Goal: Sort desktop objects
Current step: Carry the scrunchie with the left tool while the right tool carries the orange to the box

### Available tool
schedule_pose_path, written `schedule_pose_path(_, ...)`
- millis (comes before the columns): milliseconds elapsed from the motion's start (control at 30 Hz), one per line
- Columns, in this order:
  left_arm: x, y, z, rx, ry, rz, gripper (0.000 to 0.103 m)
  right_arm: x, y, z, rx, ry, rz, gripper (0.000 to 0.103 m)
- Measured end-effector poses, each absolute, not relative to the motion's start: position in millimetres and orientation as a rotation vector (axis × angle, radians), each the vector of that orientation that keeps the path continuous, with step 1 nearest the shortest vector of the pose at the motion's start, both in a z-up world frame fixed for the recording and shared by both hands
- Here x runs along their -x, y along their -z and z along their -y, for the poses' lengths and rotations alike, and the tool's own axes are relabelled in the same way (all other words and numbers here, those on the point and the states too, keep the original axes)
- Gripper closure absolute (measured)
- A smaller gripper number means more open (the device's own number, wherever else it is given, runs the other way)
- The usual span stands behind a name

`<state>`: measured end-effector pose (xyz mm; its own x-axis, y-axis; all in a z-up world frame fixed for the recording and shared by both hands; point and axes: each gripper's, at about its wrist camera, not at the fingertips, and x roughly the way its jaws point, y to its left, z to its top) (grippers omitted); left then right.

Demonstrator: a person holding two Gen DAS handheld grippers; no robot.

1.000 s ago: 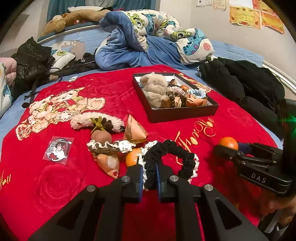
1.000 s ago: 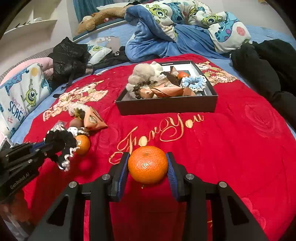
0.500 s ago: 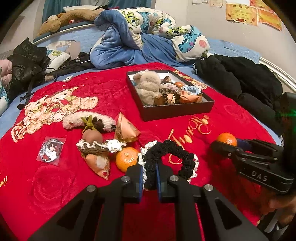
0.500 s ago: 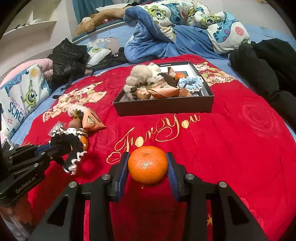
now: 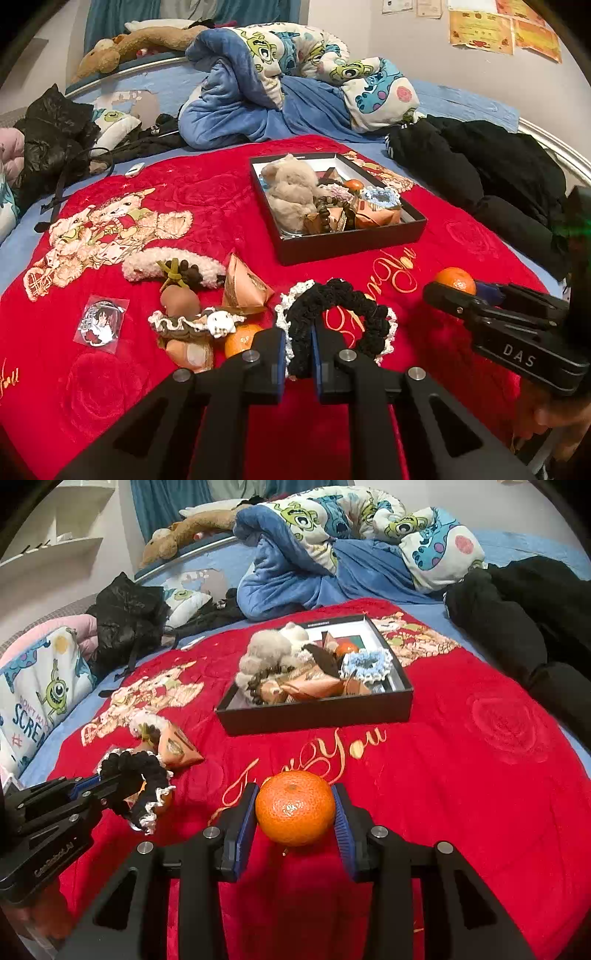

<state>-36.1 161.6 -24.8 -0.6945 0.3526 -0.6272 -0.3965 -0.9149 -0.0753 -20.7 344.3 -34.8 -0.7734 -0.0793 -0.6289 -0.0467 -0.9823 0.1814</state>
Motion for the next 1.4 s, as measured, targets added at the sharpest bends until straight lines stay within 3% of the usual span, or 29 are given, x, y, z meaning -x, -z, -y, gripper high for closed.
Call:
schedule_pose_path(767,103.1,-0.8,-202.9,0.897,-2.578,-0.101,0.091,56.1,12.4,-372.7,-0.990,2.958,0.368,0.065)
schedule_pose_path(1100,154.0,4.0,-223.7,0.891,-2.572,-0.094,0.091,108.9,6.2,-397.1,-0.955,2.988,0.422,0.065)
schedule_pose_path(1400,199.5,13.4,-234.7,0.889,-2.569,-0.026,0.091,152.8,14.1,-414.7,-0.923,3.025,0.363,0.065)
